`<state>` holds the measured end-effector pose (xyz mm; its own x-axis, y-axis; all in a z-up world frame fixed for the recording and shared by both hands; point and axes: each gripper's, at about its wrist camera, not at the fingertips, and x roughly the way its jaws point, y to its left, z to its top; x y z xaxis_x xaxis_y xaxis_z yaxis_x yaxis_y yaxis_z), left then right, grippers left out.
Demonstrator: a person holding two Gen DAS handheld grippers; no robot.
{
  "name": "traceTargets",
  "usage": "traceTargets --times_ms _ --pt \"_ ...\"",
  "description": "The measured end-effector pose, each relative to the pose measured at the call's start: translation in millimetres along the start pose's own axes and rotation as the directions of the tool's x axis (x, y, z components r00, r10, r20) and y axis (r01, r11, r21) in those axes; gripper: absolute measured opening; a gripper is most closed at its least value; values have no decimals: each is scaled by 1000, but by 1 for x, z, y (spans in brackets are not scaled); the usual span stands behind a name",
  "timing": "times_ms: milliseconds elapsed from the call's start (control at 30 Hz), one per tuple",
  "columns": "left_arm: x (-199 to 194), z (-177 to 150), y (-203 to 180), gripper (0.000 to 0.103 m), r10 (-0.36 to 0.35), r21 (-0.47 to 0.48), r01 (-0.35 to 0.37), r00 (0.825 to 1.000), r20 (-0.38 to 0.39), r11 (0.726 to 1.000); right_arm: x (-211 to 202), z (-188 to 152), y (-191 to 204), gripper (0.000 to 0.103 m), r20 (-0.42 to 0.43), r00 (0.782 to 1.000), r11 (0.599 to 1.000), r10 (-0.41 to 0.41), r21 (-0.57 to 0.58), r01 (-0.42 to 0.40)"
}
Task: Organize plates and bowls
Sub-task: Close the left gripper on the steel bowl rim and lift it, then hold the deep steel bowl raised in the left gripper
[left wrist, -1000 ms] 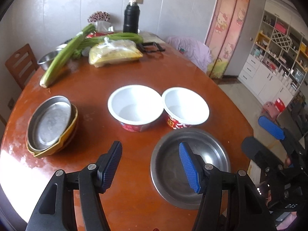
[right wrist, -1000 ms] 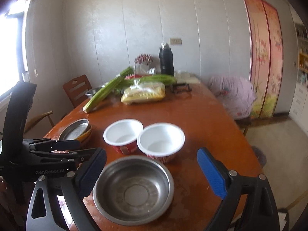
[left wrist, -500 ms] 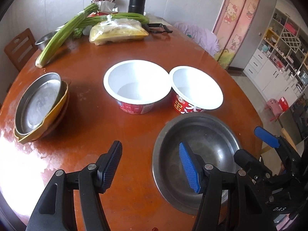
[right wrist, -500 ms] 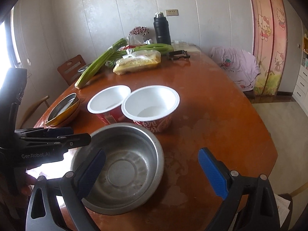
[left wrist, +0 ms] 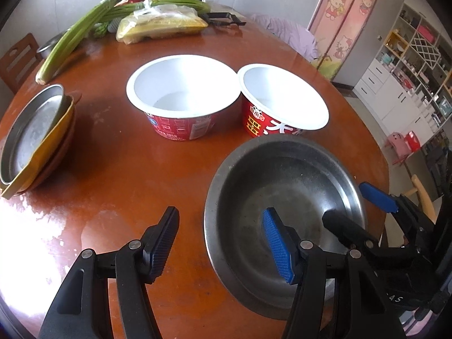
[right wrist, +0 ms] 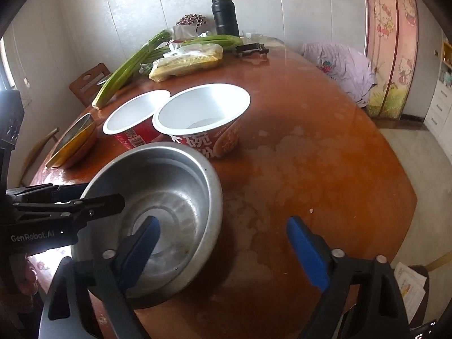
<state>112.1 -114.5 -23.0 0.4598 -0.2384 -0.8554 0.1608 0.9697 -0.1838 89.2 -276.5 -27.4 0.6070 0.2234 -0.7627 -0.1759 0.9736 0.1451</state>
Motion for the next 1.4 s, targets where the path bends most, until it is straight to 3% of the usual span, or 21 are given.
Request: traceTargets --times_ms 133,333,500,833,1400 --pt "4 0 0 63 -10 -6 10 1000 -8 1000 6 -1 2 61 -20 1000 1000 23 -3 -23" --pt "5 1 -7 63 -12 17 12 1000 -8 1000 7 -5 17 51 -22 998 997 60 -39 -61" --pt "7 1 -14 55 -29 34 30 999 -20 999 3 -5 32 51 -11 997 994 79 -79 -80" --pt "-6 0 -7 55 -50 14 50 999 0 999 -6 -4 40 52 -4 996 992 91 -89 -91" --pt "-56 -18 24 55 -1 -27 4 995 101 1000 -31 0 90 52 48 992 979 117 -174 -107"
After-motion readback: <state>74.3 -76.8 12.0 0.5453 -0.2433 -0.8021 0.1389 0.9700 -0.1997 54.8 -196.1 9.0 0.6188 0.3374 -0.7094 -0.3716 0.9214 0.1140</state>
